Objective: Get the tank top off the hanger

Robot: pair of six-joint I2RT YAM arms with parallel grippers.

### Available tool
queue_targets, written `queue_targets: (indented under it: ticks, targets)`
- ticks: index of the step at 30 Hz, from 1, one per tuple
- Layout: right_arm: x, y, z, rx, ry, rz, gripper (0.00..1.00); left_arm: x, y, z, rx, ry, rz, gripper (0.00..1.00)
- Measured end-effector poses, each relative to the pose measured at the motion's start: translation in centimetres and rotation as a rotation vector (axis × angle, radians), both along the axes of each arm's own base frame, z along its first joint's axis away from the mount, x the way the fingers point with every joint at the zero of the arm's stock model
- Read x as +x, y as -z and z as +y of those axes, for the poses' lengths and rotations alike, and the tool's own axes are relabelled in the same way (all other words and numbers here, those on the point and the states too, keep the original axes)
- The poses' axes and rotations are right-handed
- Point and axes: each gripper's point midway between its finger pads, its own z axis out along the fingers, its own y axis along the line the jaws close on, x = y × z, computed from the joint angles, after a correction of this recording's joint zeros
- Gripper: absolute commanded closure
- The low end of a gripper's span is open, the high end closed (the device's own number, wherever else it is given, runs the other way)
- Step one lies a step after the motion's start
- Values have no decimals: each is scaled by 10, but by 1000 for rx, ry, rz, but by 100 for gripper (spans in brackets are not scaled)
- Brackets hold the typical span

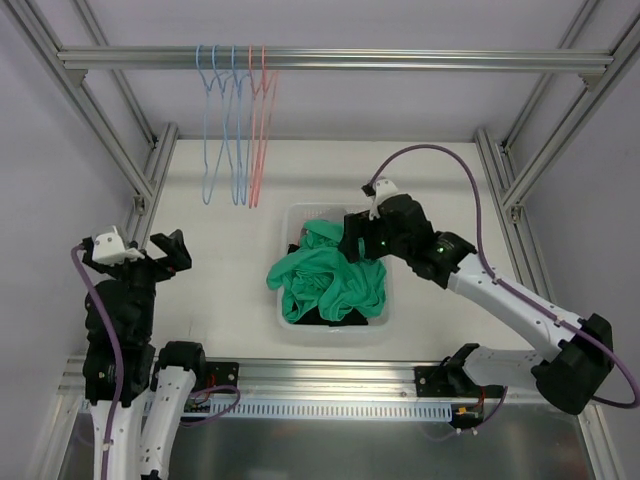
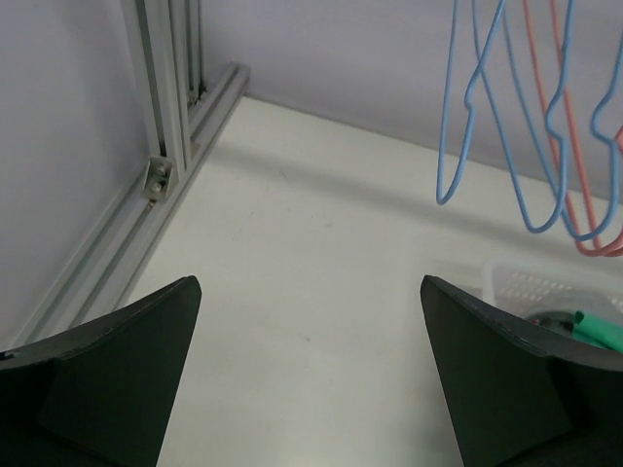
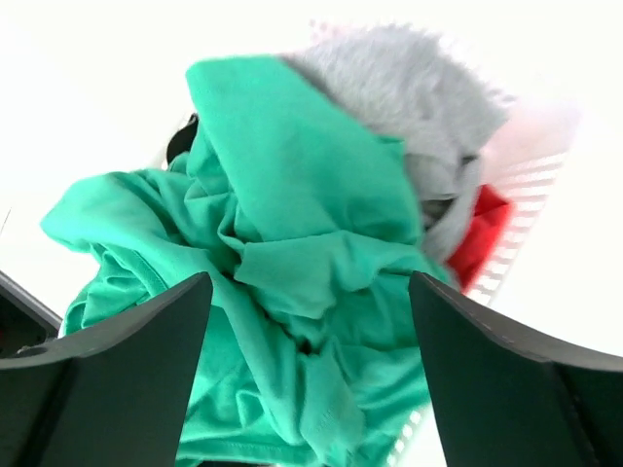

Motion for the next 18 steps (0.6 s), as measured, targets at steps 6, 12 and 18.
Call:
queue_targets:
  ticks: [6, 12, 18]
  targets:
    - [8, -53, -46, -43, 102, -105, 1, 17, 36, -5, -9, 23, 186, 1]
    - [-7, -99, -135, -164, 321, -254, 1, 21, 62, -17, -28, 80, 329, 1]
    - [-53, -108, -231, -266, 586, -367, 1, 8, 74, -24, -33, 124, 370, 1]
